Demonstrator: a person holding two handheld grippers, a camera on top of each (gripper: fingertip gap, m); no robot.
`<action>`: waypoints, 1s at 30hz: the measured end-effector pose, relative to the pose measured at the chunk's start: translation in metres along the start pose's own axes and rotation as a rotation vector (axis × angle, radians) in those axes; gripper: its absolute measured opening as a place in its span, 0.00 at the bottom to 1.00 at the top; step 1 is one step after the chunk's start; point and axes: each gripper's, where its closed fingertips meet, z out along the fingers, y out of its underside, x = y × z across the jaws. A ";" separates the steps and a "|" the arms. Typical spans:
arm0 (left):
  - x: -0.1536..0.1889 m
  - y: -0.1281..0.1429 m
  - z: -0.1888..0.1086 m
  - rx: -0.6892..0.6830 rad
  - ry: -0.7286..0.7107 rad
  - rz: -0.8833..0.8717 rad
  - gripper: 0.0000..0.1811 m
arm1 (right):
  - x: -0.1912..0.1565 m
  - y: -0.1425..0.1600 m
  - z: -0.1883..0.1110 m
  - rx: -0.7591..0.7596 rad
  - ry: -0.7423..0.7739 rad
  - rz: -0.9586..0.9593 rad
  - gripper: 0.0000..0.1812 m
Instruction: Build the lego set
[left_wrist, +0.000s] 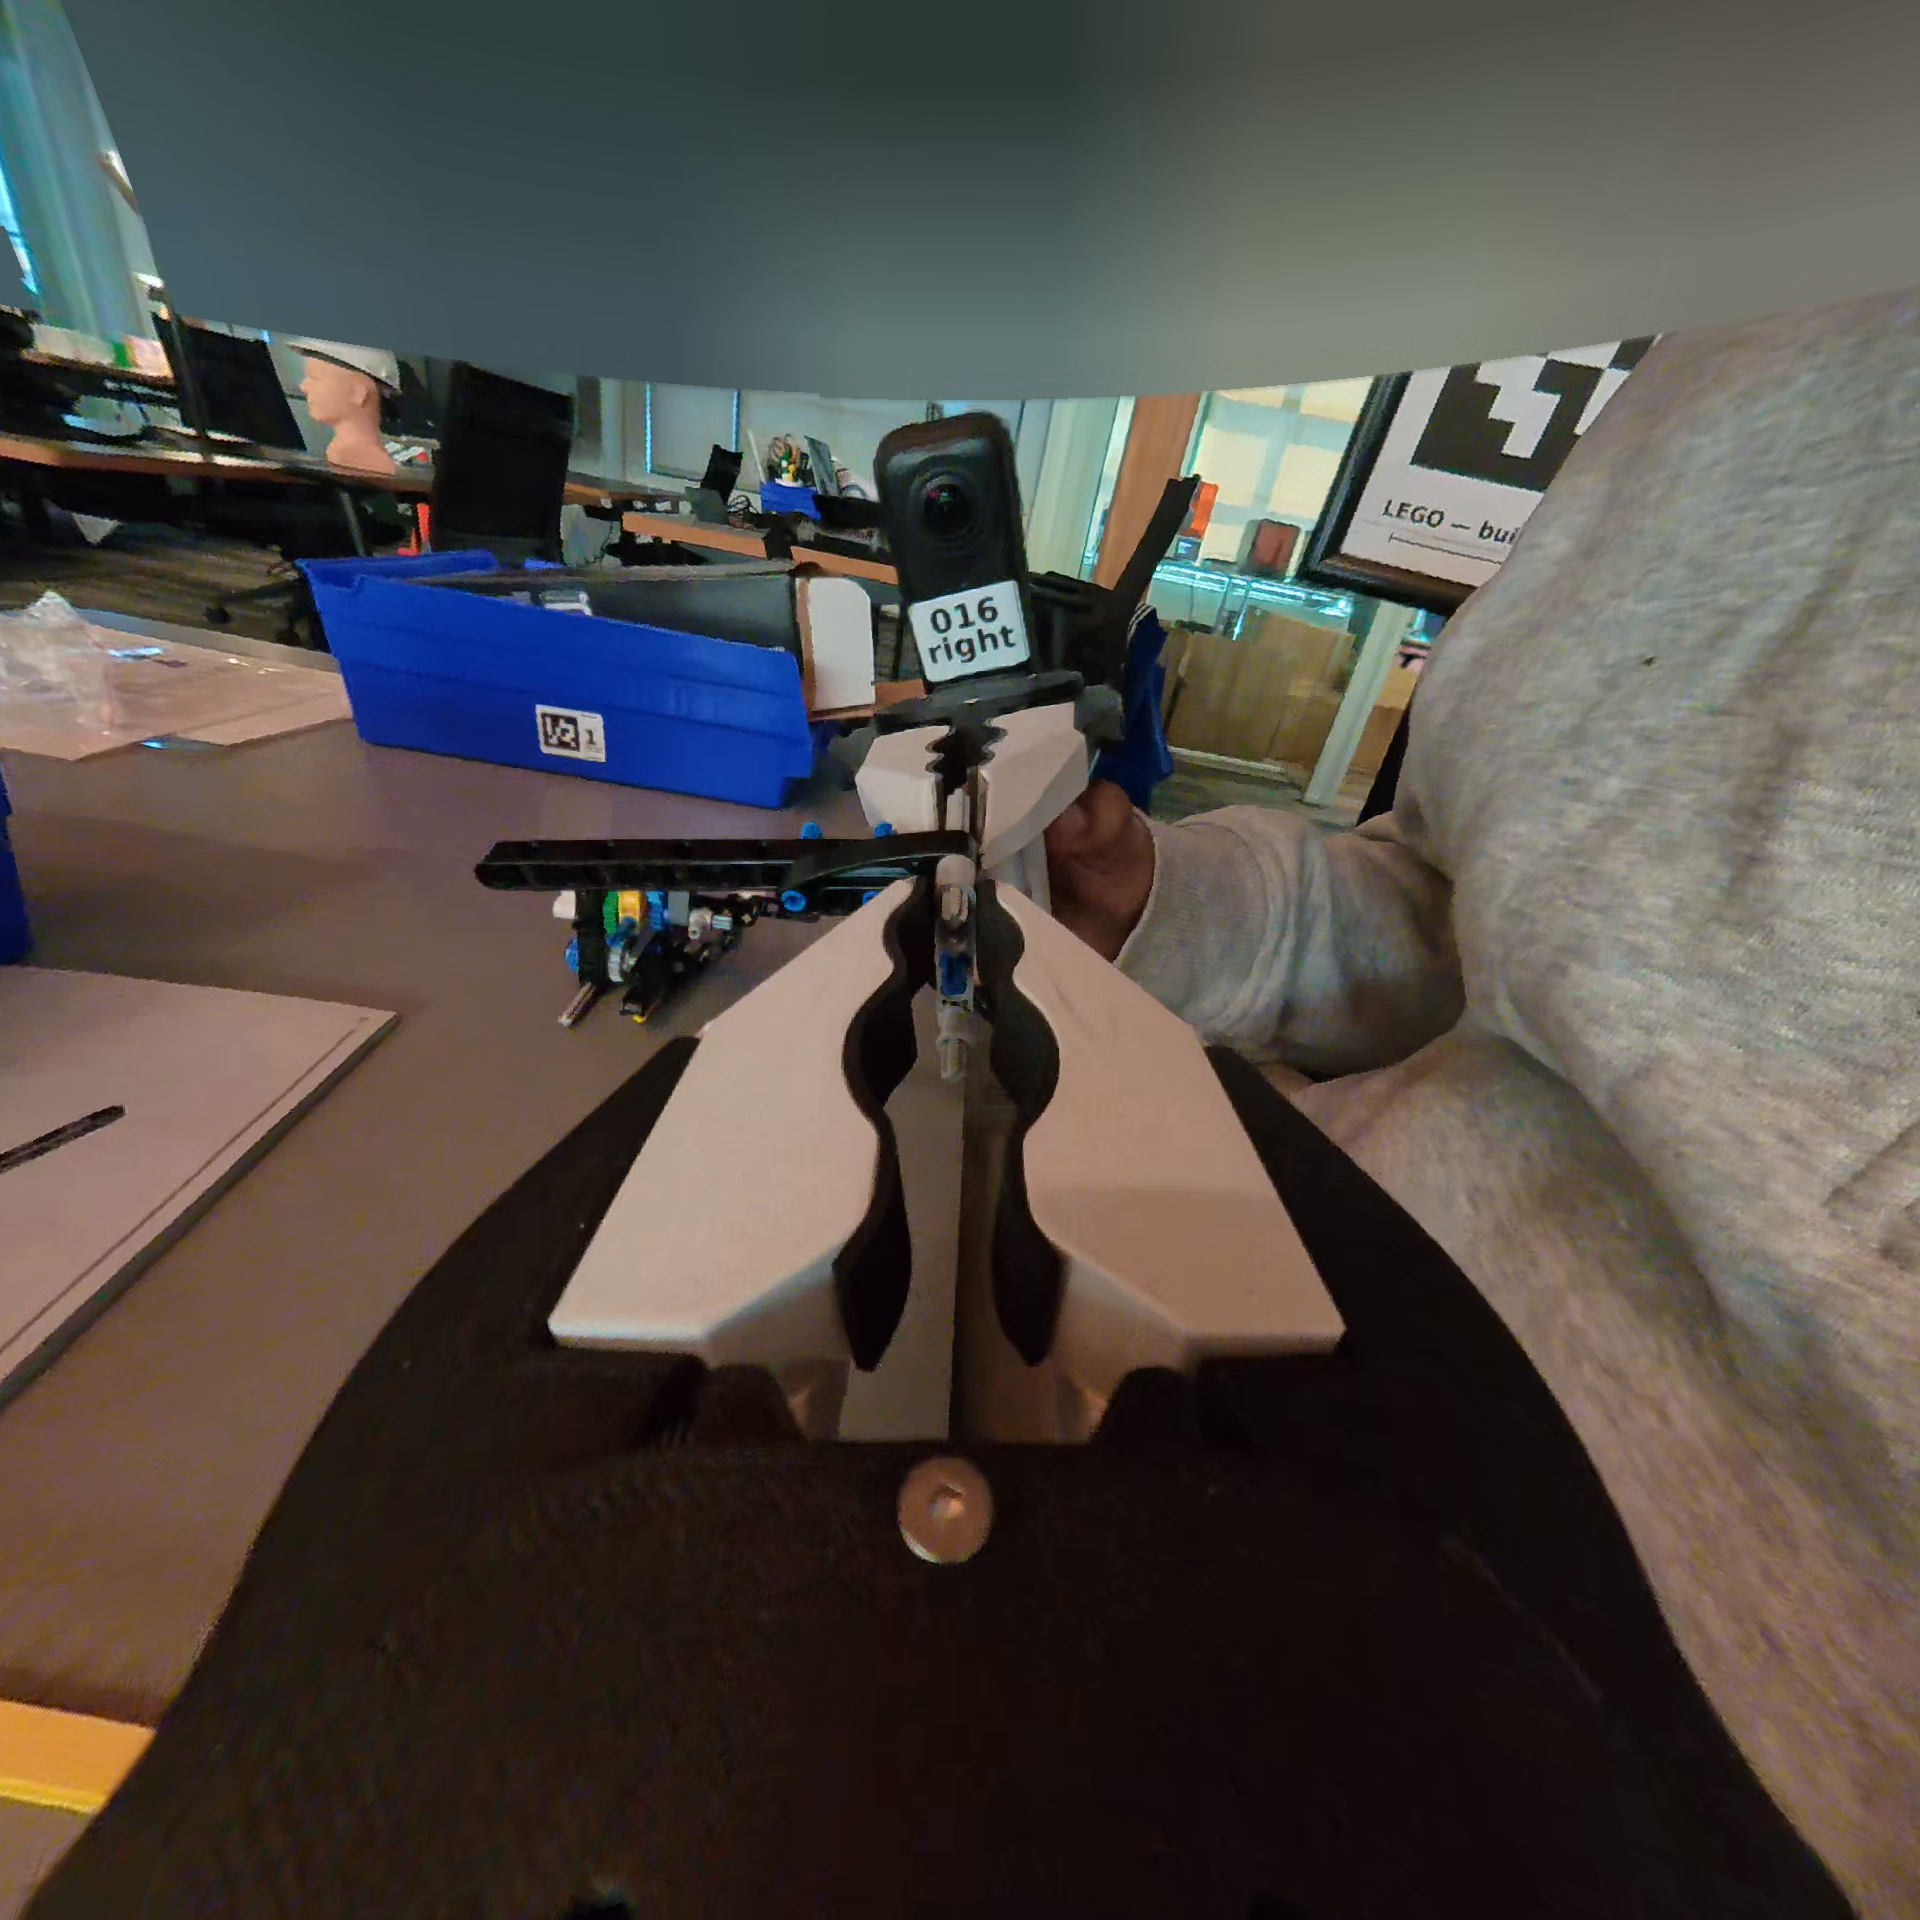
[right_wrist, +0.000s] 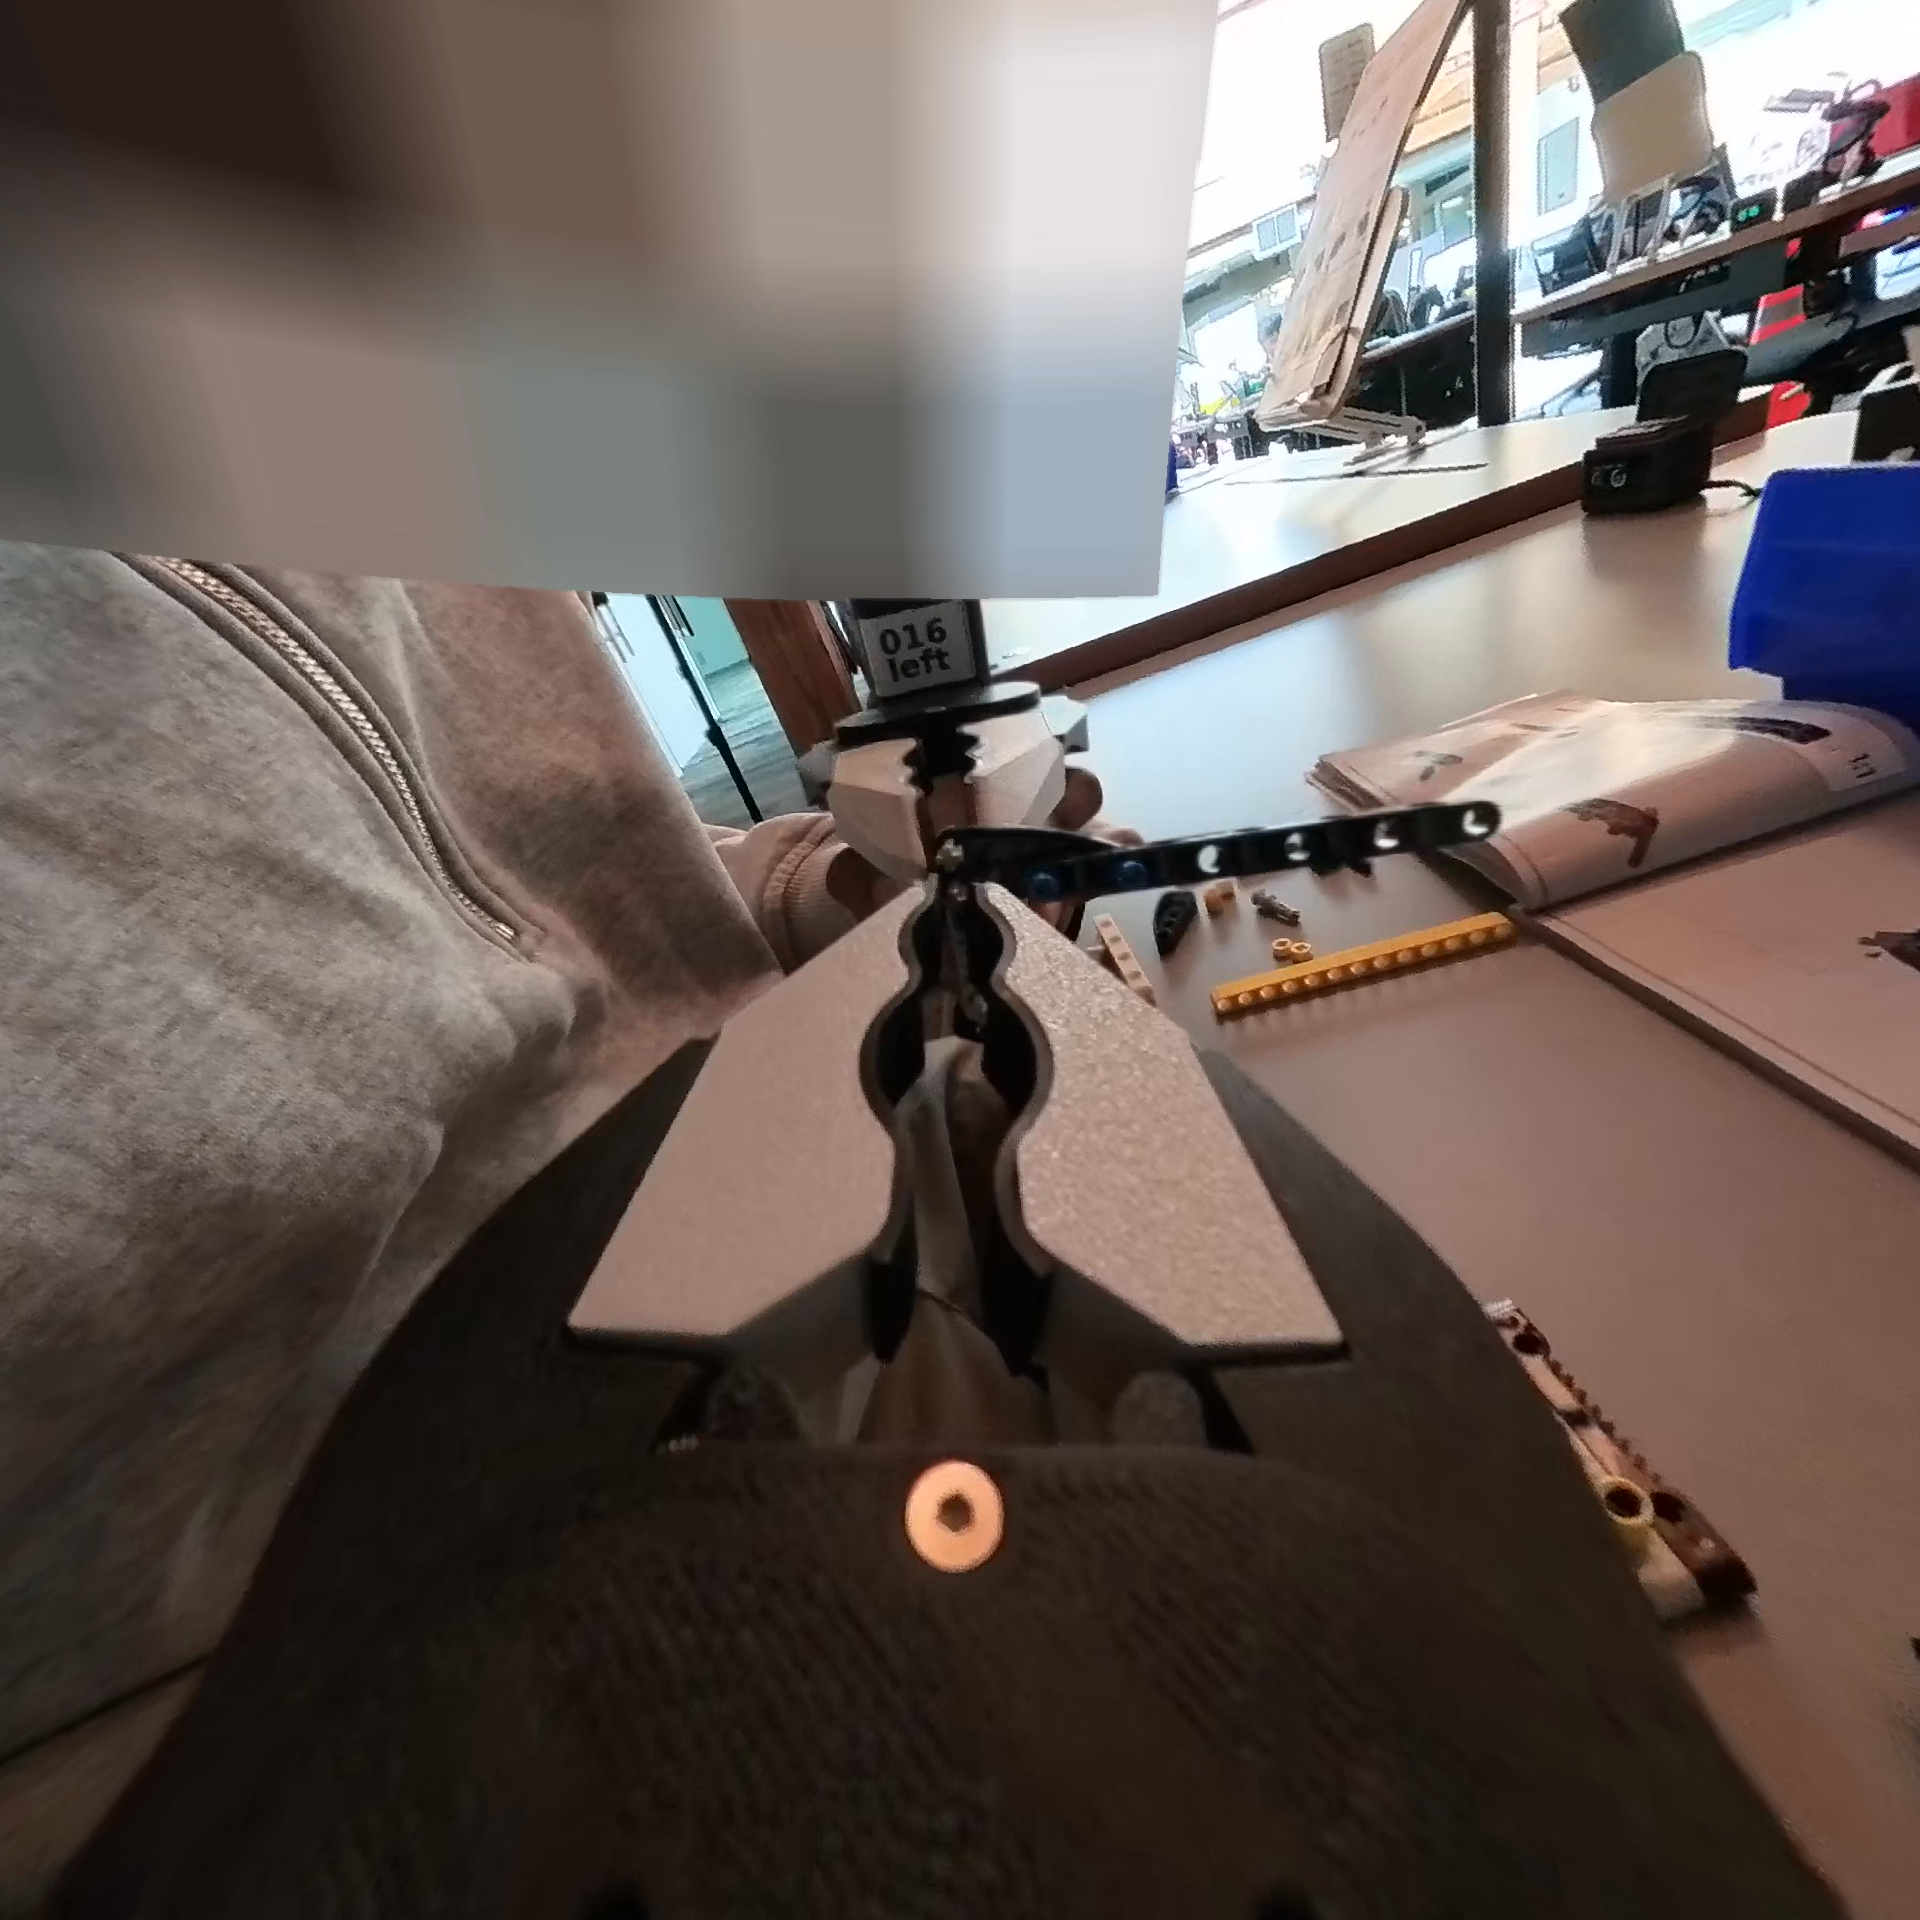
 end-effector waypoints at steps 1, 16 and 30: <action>-0.001 0.002 0.000 -0.007 -0.001 -0.005 0.02 | 0.002 0.002 0.000 -0.013 0.009 -0.002 0.01; -0.002 0.003 0.001 -0.010 0.026 -0.050 0.02 | 0.003 0.005 0.004 -0.034 0.027 0.001 0.01; -0.006 0.006 -0.002 -0.038 0.007 -0.034 0.02 | 0.005 -0.006 -0.005 0.023 0.041 -0.016 0.05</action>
